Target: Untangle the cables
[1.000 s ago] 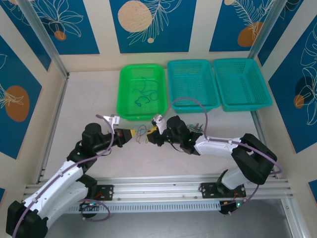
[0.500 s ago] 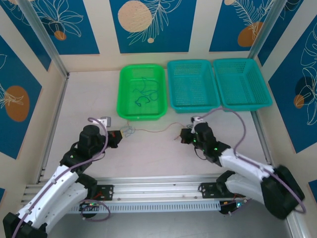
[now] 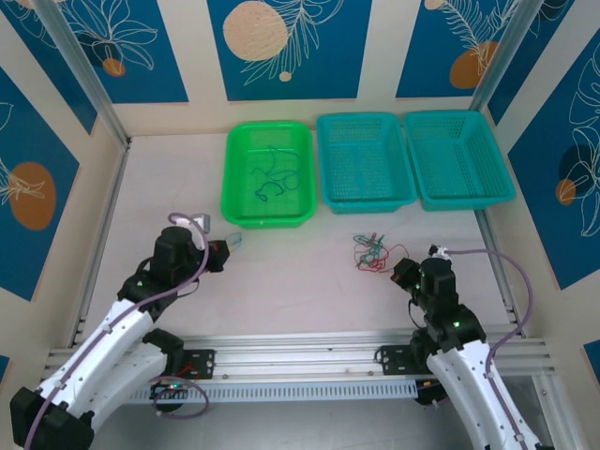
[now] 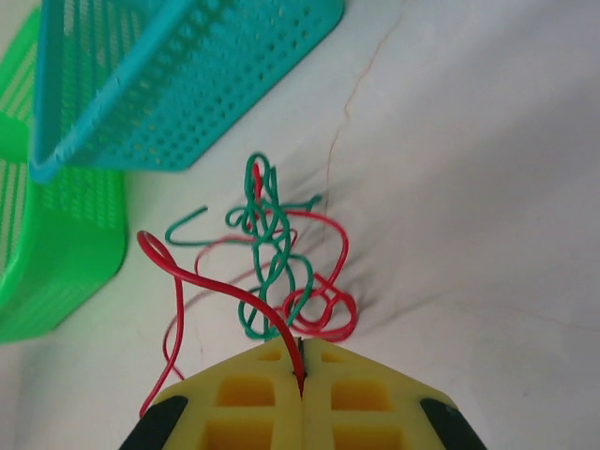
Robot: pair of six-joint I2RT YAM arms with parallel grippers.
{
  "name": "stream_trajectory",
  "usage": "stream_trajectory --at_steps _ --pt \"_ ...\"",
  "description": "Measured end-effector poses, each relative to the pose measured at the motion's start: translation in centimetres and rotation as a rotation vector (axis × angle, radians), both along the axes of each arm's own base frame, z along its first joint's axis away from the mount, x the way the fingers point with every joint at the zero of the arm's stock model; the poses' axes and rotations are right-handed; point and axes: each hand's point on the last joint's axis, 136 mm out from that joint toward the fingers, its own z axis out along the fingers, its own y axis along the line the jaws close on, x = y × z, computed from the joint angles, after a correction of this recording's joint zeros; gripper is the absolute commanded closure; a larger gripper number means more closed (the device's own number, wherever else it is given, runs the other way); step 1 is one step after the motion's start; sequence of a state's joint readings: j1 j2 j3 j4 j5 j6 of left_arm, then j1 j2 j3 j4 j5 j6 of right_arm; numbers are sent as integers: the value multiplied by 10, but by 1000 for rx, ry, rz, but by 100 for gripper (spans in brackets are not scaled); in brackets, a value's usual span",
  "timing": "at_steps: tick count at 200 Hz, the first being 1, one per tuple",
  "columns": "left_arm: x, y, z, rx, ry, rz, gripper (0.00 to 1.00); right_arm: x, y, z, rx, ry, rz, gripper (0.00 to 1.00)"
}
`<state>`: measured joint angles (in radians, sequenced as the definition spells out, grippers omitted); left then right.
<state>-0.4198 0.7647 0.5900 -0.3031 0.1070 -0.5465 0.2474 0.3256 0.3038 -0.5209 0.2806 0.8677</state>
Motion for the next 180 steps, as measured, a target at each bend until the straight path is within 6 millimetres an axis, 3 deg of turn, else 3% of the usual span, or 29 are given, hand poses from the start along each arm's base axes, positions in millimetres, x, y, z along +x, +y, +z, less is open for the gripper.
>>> stream_trajectory --at_steps 45,65,86,95,111,123,142,164,180 --pt "41 -26 52 -29 -111 -64 100 3 37 0 84 52 174 100" --pt "76 -38 73 -14 -157 -70 100 4 49 -1 100 63 225 100" --pt "122 -52 76 5 -174 -71 100 3 57 2 108 64 262 100" --pt "142 -59 69 18 -163 -72 83 4 60 7 109 59 274 100" --pt "165 -65 51 47 -133 -70 42 7 65 19 111 40 295 100" --pt "174 -67 35 63 -102 -68 25 9 69 30 112 25 316 100" --pt "175 -67 26 70 -82 -65 13 10 76 46 112 0 359 100" --pt "168 -65 45 49 -125 -69 9 9 85 58 112 -11 410 100" --pt "151 -66 64 15 -165 -105 9 8 94 64 115 -14 452 100"
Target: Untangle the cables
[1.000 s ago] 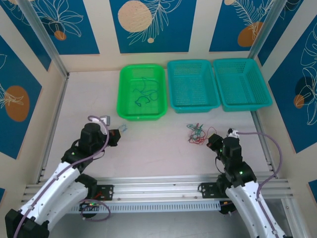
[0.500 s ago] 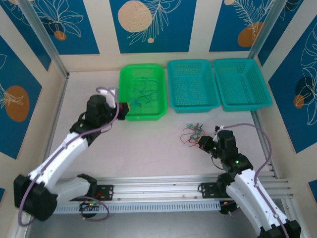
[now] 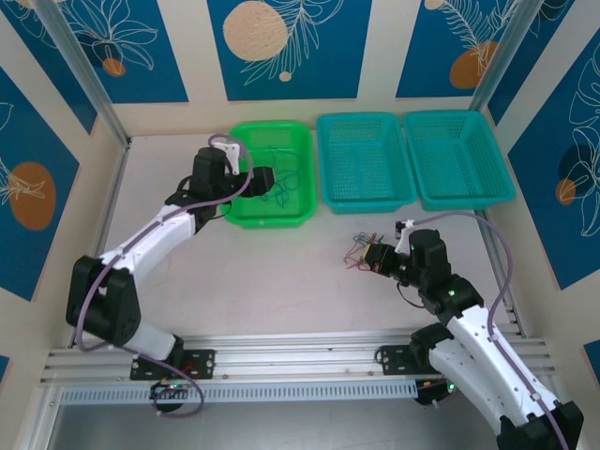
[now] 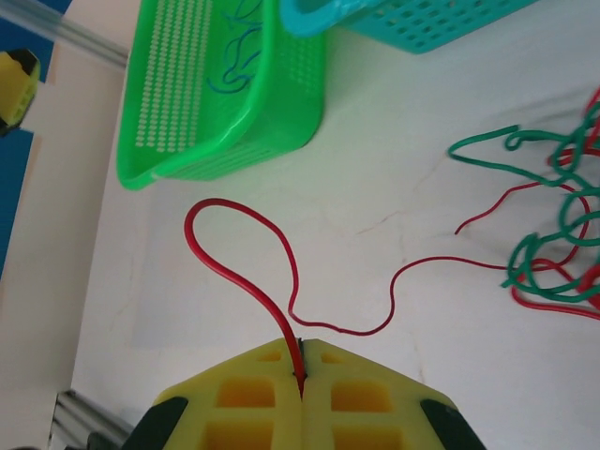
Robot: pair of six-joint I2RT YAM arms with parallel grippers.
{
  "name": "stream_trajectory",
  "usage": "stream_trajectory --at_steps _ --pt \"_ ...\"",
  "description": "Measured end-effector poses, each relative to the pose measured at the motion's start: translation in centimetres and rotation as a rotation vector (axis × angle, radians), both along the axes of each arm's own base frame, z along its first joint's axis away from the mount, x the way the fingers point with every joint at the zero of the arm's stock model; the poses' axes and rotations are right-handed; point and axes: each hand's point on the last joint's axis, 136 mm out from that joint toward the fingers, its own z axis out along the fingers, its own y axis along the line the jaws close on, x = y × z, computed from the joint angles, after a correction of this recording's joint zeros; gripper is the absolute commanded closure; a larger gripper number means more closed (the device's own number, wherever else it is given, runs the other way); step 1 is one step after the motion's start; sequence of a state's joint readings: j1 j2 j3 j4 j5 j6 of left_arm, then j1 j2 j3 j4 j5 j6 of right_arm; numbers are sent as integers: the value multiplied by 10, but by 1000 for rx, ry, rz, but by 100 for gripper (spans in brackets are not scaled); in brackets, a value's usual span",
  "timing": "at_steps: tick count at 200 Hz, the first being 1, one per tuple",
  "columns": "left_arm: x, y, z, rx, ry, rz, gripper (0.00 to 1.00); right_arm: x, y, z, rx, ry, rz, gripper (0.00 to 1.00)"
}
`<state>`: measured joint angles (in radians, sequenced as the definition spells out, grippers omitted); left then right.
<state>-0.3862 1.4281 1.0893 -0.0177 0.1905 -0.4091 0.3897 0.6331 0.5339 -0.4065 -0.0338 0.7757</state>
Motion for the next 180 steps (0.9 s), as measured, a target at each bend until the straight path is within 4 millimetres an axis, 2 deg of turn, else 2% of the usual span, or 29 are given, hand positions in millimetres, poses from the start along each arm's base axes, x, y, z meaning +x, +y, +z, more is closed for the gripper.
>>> stream_trajectory --at_steps 17,42,74,89,101,128,151,165,180 --pt "-27 -7 20 -56 -46 -86 9 -1 8 6 1 -3 37 100" --pt "-85 -30 40 -102 -111 -254 8 1 20 25 16 -29 78 100" --pt "-173 -76 68 -127 -218 -530 8 15 29 66 49 -100 87 100" --pt "-201 -84 74 -144 -260 -606 7 24 32 87 60 -141 89 100" --pt "-219 -88 72 -156 -271 -649 6 33 35 106 66 -174 87 100" --pt "-247 -100 52 -152 -254 -720 1 65 31 157 77 -249 39 100" --pt "-258 -106 40 -134 -239 -739 0 107 10 199 92 -311 -56 100" --pt "-259 -104 38 -129 -241 -729 0 137 -5 215 100 -329 -117 100" --pt "-259 -100 37 -126 -246 -713 0 172 -22 217 103 -321 -182 100"
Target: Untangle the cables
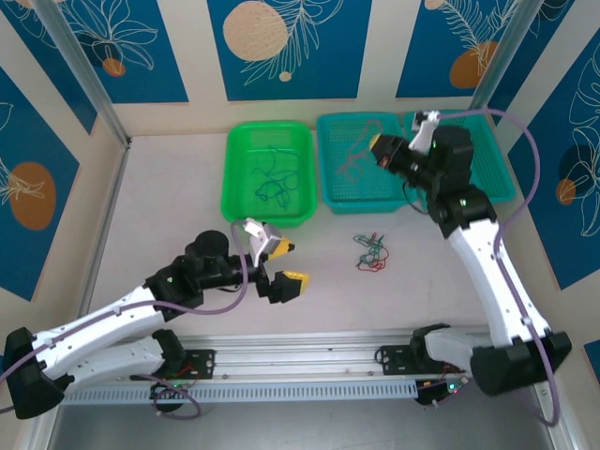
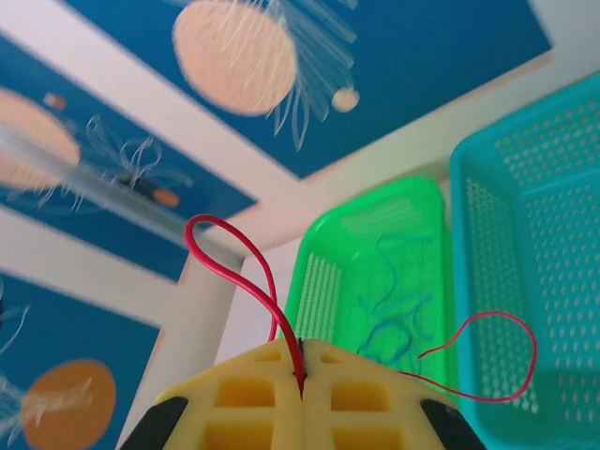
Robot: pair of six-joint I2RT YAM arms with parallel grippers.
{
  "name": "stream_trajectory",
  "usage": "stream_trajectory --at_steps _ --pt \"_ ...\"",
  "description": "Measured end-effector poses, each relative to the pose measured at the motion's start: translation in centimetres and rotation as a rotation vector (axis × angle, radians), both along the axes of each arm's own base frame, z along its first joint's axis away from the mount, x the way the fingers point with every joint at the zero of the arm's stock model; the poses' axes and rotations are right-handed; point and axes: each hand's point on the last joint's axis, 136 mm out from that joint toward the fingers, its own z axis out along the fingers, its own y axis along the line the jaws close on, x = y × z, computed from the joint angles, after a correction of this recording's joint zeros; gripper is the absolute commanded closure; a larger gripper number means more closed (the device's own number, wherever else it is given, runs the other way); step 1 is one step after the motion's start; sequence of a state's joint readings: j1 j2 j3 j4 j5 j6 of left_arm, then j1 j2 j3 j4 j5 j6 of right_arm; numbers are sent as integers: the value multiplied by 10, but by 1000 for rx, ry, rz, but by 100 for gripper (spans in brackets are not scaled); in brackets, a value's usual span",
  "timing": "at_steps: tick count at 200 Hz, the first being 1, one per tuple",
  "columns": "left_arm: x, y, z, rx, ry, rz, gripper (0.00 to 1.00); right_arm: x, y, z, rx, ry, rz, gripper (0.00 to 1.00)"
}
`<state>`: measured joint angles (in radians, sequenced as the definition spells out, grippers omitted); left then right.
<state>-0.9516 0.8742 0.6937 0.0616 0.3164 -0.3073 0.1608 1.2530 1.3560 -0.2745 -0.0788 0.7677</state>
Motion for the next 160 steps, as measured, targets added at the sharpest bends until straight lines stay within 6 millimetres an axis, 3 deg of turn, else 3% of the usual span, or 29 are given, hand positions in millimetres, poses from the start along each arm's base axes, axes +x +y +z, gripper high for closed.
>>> stream_trajectory --at_steps 18,41,50,66,75,87,108,139,160 --pt "0 6 -1 3 2 19 0 40 -17 -18 16 58 -61 100" --pt "1 13 0 3 11 58 0 86 -29 -60 5 158 -106 100" --pt "3 16 0 6 18 76 0 99 -29 -76 -2 194 -108 91" --pt "5 20 -3 17 32 104 0 118 -26 -103 -17 256 -101 62" --pt "7 21 -7 26 46 117 0 124 -24 -115 -20 289 -99 53" --pt "9 21 -11 38 60 129 0 127 -23 -128 -30 327 -93 47" --pt "12 21 -19 61 79 146 0 122 -20 -136 -49 359 -74 44" --pt "17 18 -31 97 101 157 0 104 -12 -119 -88 310 -26 45" --pt "20 13 -43 132 122 158 0 69 4 -102 -123 255 33 45"
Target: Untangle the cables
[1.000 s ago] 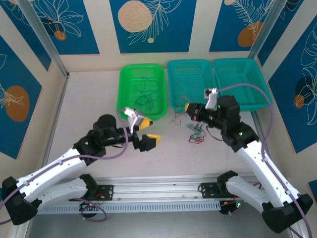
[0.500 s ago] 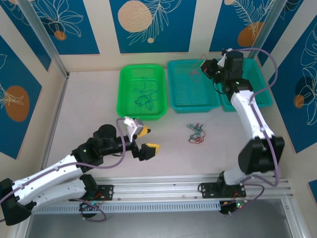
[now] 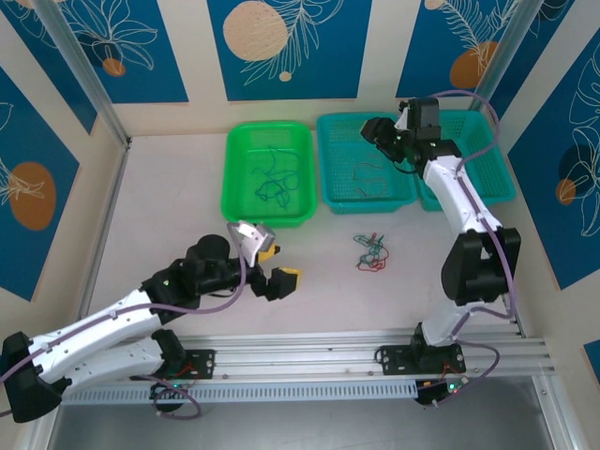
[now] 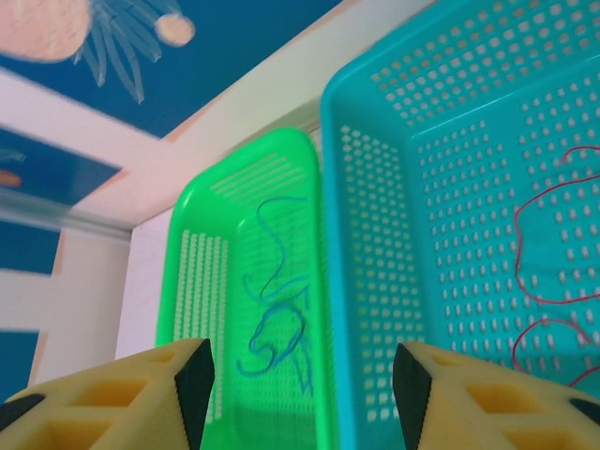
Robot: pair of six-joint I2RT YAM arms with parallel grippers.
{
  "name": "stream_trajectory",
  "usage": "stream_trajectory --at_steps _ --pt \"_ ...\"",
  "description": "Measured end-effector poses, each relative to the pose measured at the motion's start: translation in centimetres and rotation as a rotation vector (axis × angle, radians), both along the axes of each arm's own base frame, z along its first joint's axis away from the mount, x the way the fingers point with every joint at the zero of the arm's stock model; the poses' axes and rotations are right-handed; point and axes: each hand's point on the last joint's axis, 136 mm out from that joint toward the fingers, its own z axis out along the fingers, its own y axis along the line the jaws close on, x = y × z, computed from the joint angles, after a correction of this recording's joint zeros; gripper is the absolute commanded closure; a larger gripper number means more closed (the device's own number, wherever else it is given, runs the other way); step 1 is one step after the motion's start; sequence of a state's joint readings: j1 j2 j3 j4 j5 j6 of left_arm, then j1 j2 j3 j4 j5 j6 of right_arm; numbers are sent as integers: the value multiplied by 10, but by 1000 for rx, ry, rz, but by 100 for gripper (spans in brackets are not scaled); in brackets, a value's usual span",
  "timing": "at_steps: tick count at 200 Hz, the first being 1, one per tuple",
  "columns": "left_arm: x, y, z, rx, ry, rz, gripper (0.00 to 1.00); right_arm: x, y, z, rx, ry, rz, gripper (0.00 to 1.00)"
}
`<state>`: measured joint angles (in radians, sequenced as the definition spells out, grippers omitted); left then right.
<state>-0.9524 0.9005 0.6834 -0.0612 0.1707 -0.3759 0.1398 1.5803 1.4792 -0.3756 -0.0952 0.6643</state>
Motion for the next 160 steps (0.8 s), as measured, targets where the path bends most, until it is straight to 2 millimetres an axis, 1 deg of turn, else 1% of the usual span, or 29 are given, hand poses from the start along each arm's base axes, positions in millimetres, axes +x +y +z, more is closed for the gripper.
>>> stream_trajectory --at_steps 11,23,34,45,52,65,79,83,85,102,117,121,125,129,134,140,160 --pt "2 -3 -7 21 15 0 0 -23 9 7 -19 -33 33 45" --pt "5 -7 -12 37 26 0 0 -51 15 11 -38 -63 54 45" --pt "7 -10 -14 46 32 0 0 -79 17 8 -55 -79 64 45" --pt "10 -13 -15 54 37 0 0 -106 10 1 -70 -90 46 45" --pt "11 -15 -16 57 40 0 0 -121 3 -6 -78 -94 24 46" --pt "14 -19 -16 59 40 0 0 -147 -12 -27 -87 -80 -25 46" --pt "16 -23 -17 63 39 -1 0 -170 -25 -58 -93 -39 -72 46" --pt "17 -24 -18 66 40 -1 0 -176 -28 -69 -98 -19 -85 46" --pt "17 -24 -18 67 40 -2 0 -178 -30 -72 -98 -14 -90 46" --pt "19 -27 -22 80 43 -3 0 -196 -42 -119 -120 90 -134 46" --pt "20 -28 -26 88 49 -3 0 -205 -50 -153 -134 188 -164 45" --pt "20 -28 -26 90 50 -3 0 -206 -52 -160 -137 213 -171 39" --pt "20 -28 -26 90 50 -3 0 -207 -55 -169 -139 243 -182 35" --pt "21 -28 -27 91 50 -1 0 -208 -56 -174 -140 263 -190 33" --pt "21 -28 -27 92 49 2 0 -208 -58 -182 -143 289 -196 28" --pt "21 -28 -27 92 49 3 0 -207 -60 -189 -141 319 -204 26" --pt "23 -27 -26 90 48 12 0 -201 -64 -209 -134 384 -227 25"
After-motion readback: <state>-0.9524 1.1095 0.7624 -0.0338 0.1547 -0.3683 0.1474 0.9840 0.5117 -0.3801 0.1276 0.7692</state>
